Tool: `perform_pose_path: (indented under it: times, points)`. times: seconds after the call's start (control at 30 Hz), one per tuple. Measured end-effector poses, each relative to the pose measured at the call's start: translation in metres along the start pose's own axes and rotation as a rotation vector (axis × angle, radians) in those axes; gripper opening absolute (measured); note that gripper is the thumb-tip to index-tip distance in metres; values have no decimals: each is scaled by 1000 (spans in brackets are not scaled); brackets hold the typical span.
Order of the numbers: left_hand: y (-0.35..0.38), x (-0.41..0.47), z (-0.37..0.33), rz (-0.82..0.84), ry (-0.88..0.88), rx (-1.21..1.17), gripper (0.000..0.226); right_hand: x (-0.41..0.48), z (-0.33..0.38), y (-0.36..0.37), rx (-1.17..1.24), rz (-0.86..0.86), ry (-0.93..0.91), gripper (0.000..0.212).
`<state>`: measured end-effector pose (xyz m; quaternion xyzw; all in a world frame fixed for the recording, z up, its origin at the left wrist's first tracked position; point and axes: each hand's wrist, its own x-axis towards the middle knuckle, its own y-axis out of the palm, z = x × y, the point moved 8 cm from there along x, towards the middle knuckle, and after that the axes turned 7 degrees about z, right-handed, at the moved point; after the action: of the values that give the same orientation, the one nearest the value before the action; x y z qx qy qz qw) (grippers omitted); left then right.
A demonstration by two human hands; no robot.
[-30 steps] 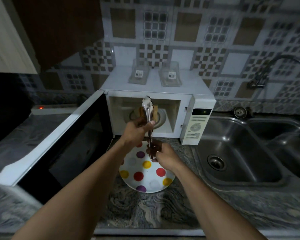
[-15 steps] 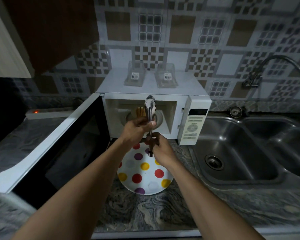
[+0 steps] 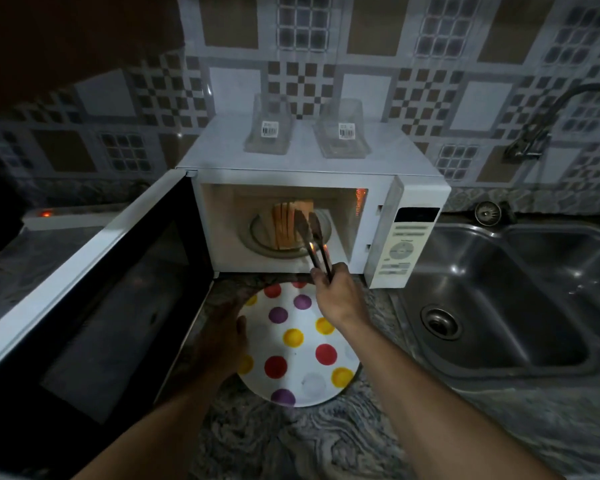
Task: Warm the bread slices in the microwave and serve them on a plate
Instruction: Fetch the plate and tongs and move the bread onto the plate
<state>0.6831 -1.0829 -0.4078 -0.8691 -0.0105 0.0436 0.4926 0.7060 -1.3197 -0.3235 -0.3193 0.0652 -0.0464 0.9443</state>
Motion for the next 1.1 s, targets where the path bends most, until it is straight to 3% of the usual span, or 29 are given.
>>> perform_pose_path:
  times: [0.3, 0.63, 0.9, 1.1]
  points:
    - [16, -1, 5, 38, 89, 87, 49, 42, 7, 6, -192, -11, 109, 32]
    - [6, -2, 5, -77, 92, 33, 51, 60, 8, 14, -161, 70, 156, 35]
    - [10, -2, 5, -51, 44, 110, 51, 78, 22, 17, -213, 102, 105, 26]
    - [15, -2, 10, -51, 13, 32, 50, 83, 24, 19, -201, 80, 66, 28]
